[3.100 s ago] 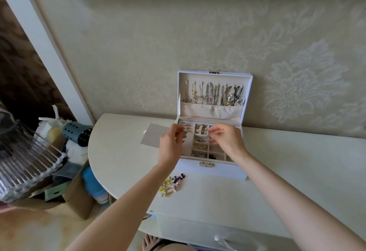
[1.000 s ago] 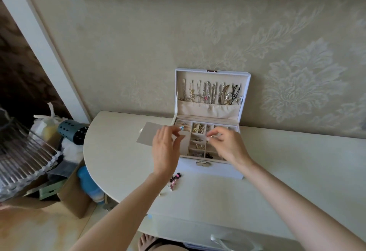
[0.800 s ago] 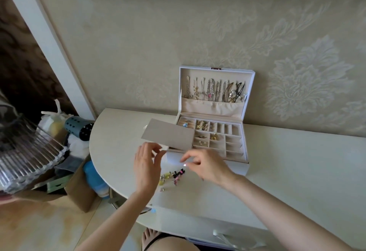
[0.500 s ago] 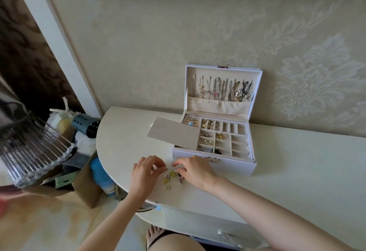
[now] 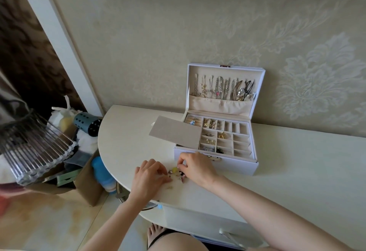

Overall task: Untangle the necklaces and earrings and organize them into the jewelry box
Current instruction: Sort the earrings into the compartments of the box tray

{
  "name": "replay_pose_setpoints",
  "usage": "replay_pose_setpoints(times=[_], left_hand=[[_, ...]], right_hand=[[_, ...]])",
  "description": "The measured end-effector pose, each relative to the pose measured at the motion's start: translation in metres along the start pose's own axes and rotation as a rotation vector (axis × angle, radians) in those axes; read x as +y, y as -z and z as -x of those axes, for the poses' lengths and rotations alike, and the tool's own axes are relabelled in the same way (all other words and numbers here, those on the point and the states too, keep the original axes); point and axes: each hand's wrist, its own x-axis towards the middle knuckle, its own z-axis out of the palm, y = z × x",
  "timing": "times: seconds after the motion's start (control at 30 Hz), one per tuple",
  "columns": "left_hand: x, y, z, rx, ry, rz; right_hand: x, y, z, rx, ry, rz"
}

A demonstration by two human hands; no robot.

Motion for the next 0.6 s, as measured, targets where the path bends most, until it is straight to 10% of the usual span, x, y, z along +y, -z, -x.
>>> replay_pose_setpoints(times=[0.6], left_hand=[[0.101, -0.004, -0.050, 0.278, -0.352, 0.209]], right_hand=[[0.060, 0.061, 0.035, 0.579, -0.241, -0.108]])
